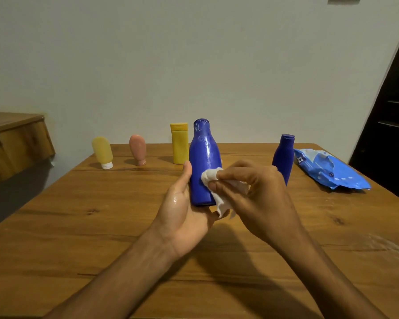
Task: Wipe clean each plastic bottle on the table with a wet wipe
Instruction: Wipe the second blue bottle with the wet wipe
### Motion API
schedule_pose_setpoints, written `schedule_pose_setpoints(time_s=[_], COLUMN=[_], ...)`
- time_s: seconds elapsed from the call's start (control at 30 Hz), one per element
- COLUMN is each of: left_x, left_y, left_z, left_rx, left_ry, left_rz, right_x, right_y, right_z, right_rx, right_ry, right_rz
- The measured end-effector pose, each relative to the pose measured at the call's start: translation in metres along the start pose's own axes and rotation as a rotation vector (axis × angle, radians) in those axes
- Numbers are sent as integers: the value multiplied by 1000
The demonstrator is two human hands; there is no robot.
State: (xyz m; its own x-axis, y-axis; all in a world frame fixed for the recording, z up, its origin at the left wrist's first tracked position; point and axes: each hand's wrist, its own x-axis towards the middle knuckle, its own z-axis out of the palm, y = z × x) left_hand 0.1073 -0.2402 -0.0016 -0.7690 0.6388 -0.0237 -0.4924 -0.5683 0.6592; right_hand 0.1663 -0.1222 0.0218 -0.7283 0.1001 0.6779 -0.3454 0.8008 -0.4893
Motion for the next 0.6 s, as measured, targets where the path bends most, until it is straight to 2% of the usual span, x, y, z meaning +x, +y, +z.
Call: schedule_pose_setpoints(time_s=[0.13, 0.33, 0.47, 0.6], left_x=[2, 4, 3, 5], left_y=[-7, -3, -6, -5], left_z=[-3, -12, -11, -12], left_rx=[137, 140, 208, 210], left_ry=[-15, -83, -126, -160], left_rz=[15, 49, 26, 23], right_x=[1, 1, 1, -2], right_y=[4, -4, 5, 8], right_z=[2, -8, -3, 4], right_rx=[-22, -62, -42, -48], right_ry=[137, -119, 111, 173], right_rz=[47, 5, 9, -122])
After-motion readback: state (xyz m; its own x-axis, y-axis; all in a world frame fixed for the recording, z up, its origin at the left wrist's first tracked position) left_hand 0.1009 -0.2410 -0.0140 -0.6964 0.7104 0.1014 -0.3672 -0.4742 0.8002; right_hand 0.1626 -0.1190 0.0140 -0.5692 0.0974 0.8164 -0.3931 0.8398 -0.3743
